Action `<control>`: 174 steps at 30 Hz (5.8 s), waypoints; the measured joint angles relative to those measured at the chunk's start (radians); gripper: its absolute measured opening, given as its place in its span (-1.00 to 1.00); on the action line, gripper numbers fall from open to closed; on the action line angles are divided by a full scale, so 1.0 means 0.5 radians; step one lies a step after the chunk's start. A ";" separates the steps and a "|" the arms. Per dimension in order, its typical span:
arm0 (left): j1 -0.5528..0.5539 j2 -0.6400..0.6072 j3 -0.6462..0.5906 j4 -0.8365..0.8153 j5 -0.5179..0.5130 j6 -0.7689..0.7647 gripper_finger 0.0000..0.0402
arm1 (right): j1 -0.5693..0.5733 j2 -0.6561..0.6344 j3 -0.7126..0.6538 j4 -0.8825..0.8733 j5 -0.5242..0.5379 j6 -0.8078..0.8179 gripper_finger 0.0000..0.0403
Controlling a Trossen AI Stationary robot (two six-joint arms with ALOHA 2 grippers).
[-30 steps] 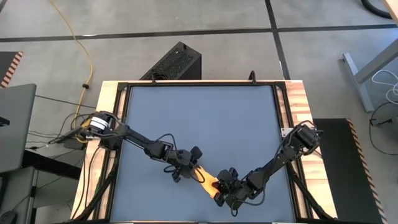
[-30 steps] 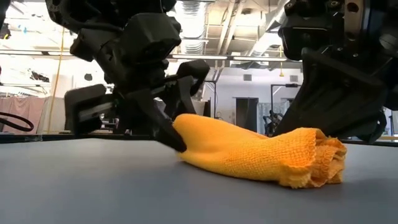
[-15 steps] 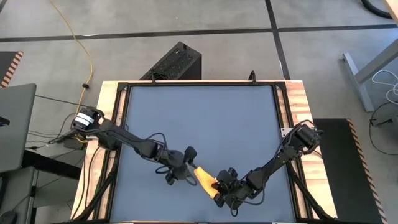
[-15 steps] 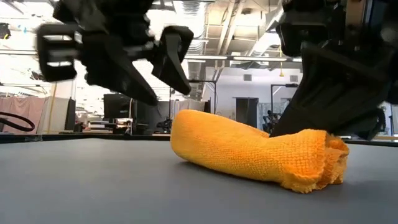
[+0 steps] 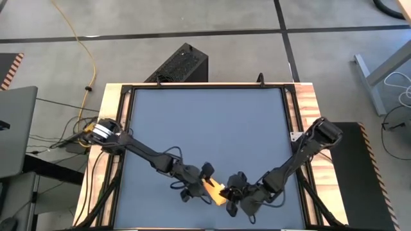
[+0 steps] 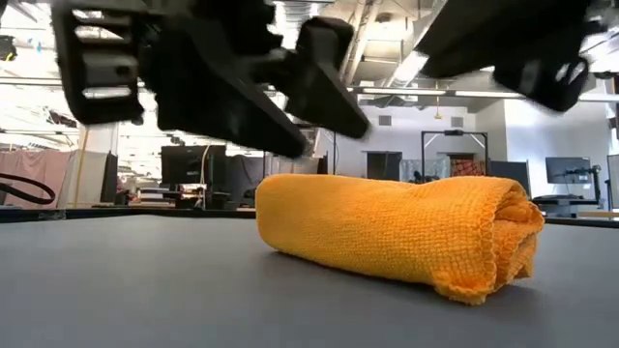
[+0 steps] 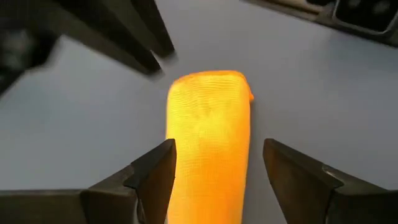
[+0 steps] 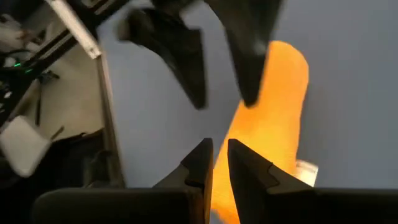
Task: Roll towel
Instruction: Roll the yellow microfiber cloth
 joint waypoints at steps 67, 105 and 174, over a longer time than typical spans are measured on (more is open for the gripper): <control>0.076 -2.025 -1.521 -1.598 -0.994 -4.719 -0.80 | -0.139 -0.238 0.000 -0.441 0.678 -0.692 -0.61; 0.547 -1.943 -1.191 -1.751 -0.931 -3.576 -0.17 | -0.657 -0.427 0.001 -0.413 0.152 -1.155 -0.61; 0.769 -1.566 -0.795 -1.701 -0.695 -2.200 0.39 | -0.886 -0.173 -0.304 0.656 -0.401 -1.295 -0.61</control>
